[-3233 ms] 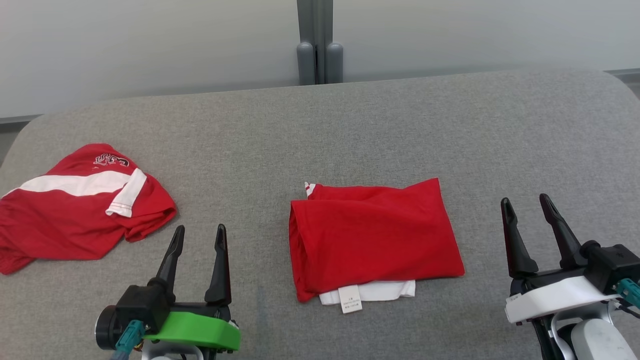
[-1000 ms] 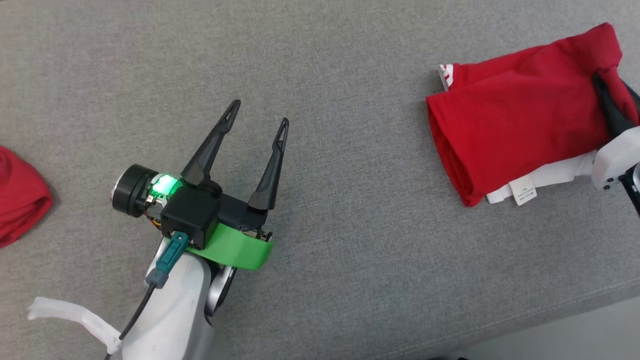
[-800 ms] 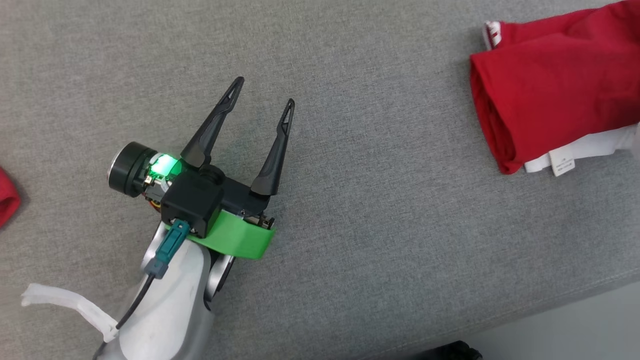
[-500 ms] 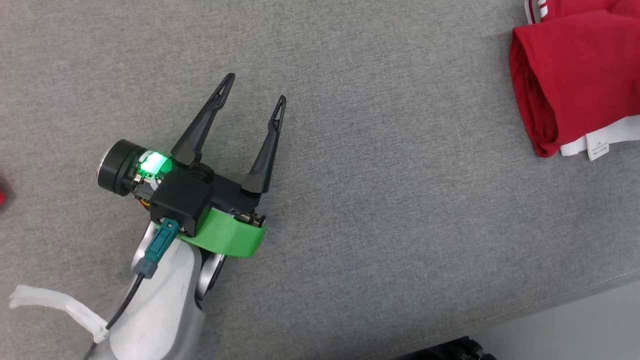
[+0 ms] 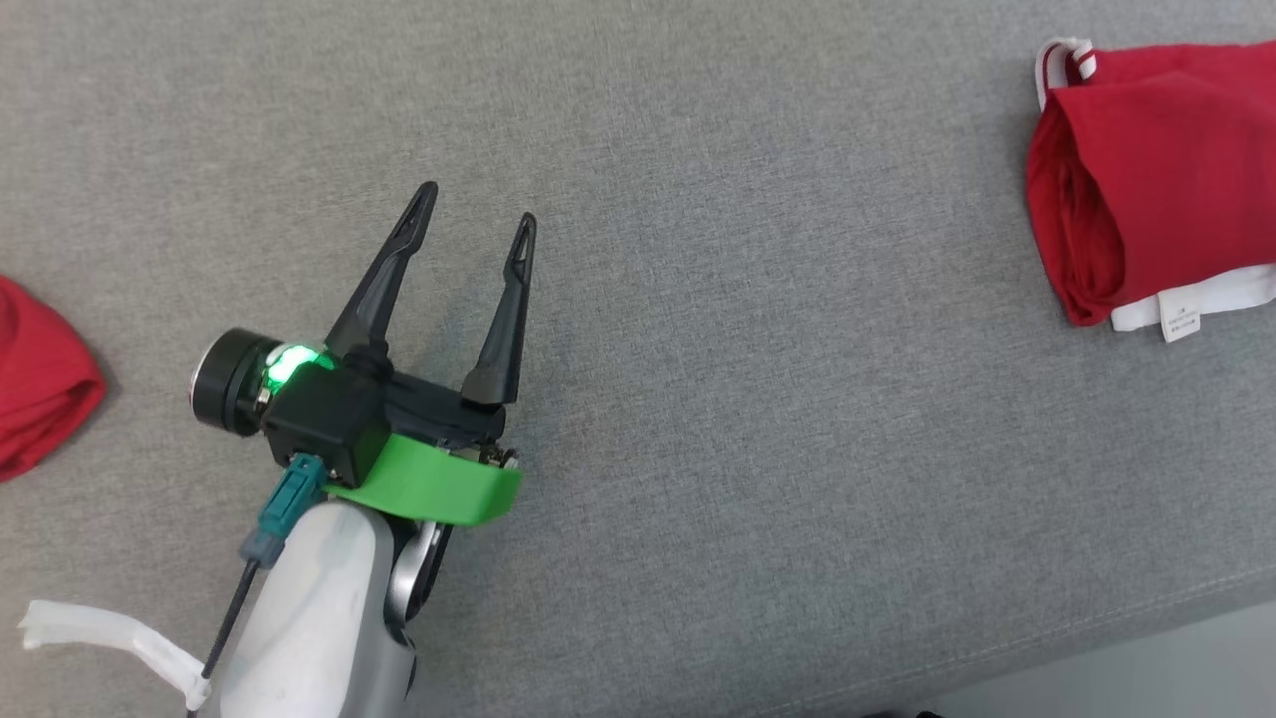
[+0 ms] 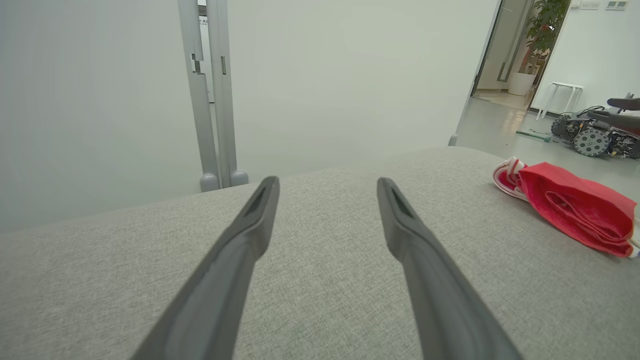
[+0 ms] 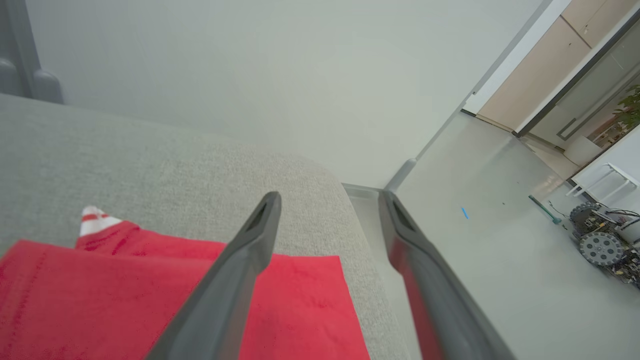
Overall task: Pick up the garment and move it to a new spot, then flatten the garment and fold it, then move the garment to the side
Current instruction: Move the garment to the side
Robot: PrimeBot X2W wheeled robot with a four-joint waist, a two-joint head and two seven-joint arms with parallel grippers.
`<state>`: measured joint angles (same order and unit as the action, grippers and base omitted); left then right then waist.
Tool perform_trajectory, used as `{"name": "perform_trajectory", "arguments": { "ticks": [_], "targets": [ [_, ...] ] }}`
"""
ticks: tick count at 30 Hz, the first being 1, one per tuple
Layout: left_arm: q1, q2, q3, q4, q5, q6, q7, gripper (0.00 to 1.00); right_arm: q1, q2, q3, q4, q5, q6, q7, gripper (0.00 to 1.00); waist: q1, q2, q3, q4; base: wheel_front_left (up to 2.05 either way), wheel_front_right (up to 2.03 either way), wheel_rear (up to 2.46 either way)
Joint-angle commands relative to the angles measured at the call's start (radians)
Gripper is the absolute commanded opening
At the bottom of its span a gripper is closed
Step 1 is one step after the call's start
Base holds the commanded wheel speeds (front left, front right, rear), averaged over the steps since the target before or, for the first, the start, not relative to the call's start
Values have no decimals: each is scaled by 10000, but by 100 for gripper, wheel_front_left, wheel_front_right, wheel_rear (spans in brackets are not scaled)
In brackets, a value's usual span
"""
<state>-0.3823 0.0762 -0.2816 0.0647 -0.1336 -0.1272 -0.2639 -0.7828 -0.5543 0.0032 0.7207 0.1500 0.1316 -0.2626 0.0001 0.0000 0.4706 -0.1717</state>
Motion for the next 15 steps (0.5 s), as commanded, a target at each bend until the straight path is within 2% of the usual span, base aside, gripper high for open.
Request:
{"name": "perform_trajectory", "arguments": {
  "ticks": [1,8,11,15],
  "targets": [
    [334,-47,156,46,-180,10,-4,100,513,294,-212,-476,111,-15,-28,100,-1,0,-1145,346,0,0,0],
    [1356,-209,996,1,-548,174,-4,100,2777,1839,-696,-3360,912,-15,-28,100,-1,0,-2634,894,0,0,0],
    [1748,-241,1394,-64,-786,318,-4,100,3768,2418,-543,-4315,1231,-15,-29,100,-1,0,-3052,1181,0,0,0],
    [2136,-254,1312,25,-951,368,-2,100,4898,3048,-431,-5261,1190,-12,-29,100,-1,0,-3411,1545,0,0,0]
  ]
}}
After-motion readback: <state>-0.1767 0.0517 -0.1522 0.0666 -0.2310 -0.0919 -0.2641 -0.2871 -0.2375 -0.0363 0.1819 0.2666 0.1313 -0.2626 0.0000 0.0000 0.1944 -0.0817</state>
